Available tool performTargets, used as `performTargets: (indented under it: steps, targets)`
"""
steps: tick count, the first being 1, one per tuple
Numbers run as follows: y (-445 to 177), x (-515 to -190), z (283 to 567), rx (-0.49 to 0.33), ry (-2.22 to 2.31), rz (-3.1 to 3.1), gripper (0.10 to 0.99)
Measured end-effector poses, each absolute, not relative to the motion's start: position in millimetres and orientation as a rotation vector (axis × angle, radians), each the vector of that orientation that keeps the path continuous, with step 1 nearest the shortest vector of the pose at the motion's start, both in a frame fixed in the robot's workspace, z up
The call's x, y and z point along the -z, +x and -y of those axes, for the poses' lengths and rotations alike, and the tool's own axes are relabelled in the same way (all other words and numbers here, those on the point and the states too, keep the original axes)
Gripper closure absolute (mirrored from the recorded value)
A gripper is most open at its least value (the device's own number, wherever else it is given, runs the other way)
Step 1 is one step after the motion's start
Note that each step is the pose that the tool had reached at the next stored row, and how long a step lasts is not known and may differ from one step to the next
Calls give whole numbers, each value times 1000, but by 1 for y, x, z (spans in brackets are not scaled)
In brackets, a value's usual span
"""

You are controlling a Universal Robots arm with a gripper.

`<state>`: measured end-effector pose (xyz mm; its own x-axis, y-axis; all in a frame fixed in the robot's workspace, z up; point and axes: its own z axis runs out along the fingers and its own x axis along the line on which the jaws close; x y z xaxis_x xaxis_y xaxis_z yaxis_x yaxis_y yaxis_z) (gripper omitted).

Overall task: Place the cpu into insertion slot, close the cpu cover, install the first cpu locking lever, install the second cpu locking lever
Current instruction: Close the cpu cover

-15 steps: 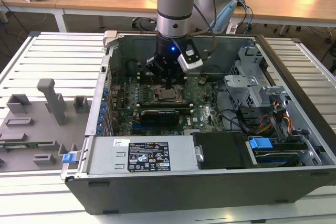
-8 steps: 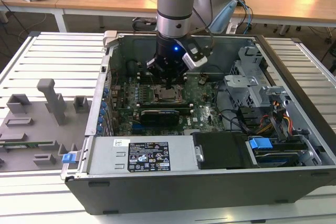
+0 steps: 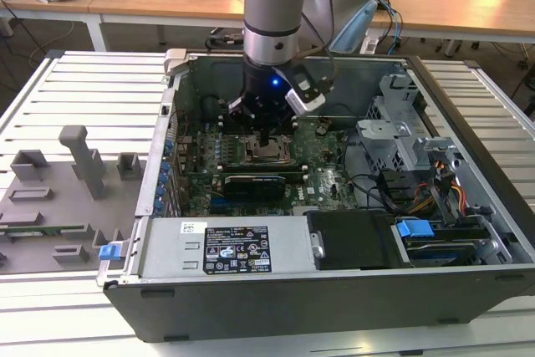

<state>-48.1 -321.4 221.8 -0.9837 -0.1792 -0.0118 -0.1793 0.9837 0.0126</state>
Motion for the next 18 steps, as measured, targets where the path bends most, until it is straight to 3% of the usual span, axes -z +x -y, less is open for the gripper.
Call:
performTargets:
  steps: [18]
  targets:
    - [-66, -206, 322, -20, -188, -3125, 980]
